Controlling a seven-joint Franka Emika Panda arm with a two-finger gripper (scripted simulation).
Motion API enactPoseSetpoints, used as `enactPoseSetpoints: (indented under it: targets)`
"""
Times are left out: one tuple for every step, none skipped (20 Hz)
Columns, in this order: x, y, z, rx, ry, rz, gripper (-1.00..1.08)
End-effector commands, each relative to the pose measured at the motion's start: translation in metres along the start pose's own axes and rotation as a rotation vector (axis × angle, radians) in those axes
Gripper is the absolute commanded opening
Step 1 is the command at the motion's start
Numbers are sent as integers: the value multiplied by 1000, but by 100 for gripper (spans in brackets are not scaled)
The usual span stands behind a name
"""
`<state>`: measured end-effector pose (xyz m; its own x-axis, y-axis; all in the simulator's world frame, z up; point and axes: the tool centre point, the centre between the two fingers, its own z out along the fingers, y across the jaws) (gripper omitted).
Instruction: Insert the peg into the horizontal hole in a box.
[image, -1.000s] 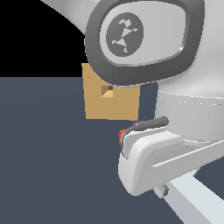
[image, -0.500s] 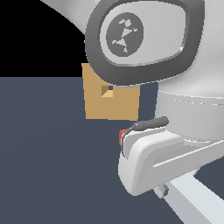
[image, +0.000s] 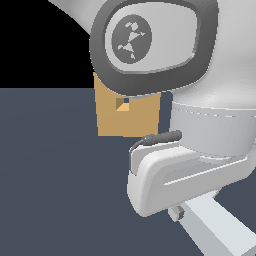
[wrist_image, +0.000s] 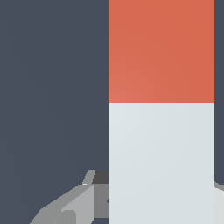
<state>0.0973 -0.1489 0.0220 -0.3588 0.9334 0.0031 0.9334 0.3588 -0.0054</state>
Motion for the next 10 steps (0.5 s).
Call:
enactPoseSetpoints:
  targets:
    - [4, -1, -6, -5, -3, 11, -100]
    - [6, -3, -7, -5, -3, 17, -100]
    - [8, -5, -8, -5, -3, 23, -100]
    - [11, -7, -10, -5, -3, 30, -100]
    - [14, -9, -11, -5, -3, 38, -100]
    - [17, -11, -13, -5, -3, 46, -100]
    - [20, -13, -15, -5, -3, 55, -100]
    - [24, -15, -17, -5, -2, 65, -100]
    - [28, -18, -20, -5, -2, 76, -100]
    - [32, -21, -22, -5, -2, 87, -100]
